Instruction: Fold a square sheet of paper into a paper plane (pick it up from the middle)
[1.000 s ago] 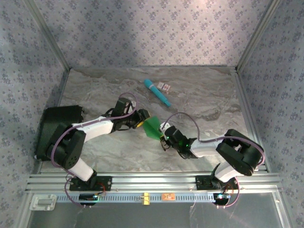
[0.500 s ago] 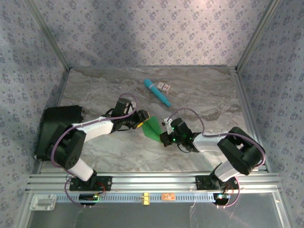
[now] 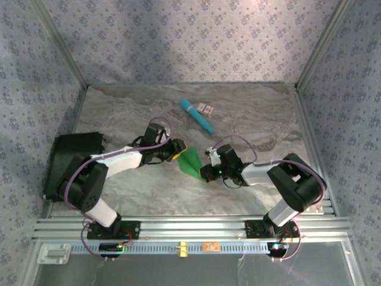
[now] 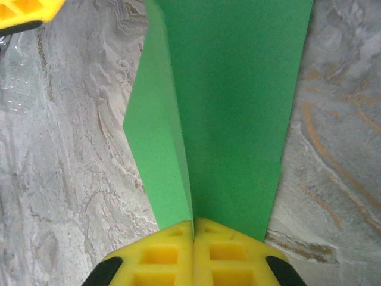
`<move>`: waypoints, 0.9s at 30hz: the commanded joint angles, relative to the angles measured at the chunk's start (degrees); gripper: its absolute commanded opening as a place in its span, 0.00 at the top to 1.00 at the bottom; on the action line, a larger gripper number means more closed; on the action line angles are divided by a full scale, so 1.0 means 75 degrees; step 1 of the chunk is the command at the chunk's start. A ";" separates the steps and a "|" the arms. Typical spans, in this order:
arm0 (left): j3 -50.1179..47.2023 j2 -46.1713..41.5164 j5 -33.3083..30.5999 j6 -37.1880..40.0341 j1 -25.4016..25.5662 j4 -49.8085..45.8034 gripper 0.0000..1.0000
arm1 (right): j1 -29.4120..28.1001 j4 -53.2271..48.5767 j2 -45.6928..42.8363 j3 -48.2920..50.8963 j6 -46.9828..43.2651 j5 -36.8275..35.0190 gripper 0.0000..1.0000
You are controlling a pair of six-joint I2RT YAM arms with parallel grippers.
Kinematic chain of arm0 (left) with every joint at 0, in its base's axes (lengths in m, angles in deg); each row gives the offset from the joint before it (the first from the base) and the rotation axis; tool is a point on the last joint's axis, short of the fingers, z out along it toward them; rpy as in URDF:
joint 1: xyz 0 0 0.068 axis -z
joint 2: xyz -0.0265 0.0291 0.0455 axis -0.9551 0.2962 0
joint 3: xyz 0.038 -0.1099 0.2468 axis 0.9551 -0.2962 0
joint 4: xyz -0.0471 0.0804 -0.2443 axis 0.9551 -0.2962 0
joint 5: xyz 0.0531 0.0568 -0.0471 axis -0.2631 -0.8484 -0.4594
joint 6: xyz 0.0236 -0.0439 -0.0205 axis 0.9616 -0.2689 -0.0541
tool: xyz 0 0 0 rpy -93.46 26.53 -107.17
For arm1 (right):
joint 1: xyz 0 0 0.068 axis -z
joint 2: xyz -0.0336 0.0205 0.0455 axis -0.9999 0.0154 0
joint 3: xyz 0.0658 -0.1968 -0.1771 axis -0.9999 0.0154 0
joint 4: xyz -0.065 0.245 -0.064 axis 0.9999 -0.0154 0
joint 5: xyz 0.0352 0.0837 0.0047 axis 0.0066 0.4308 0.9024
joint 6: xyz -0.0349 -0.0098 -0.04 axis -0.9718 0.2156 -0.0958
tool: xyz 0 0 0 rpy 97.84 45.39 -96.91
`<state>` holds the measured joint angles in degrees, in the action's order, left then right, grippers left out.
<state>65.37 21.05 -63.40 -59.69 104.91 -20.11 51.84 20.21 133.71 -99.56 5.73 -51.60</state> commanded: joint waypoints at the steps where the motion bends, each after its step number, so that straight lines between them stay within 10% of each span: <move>1: 0.0036 0.0135 0.0079 0.0111 -0.0017 -0.0009 0.55 | 0.0144 0.0184 0.0309 -0.0235 0.0361 0.0648 0.95; 27: 0.0012 0.0223 0.0303 -0.0023 0.0154 0.0119 0.74 | 0.0454 0.0539 0.0664 0.0266 0.1713 0.0880 0.97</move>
<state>65.15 21.35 -62.30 -59.80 105.33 -20.48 54.83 27.25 137.69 -98.73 16.94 -45.32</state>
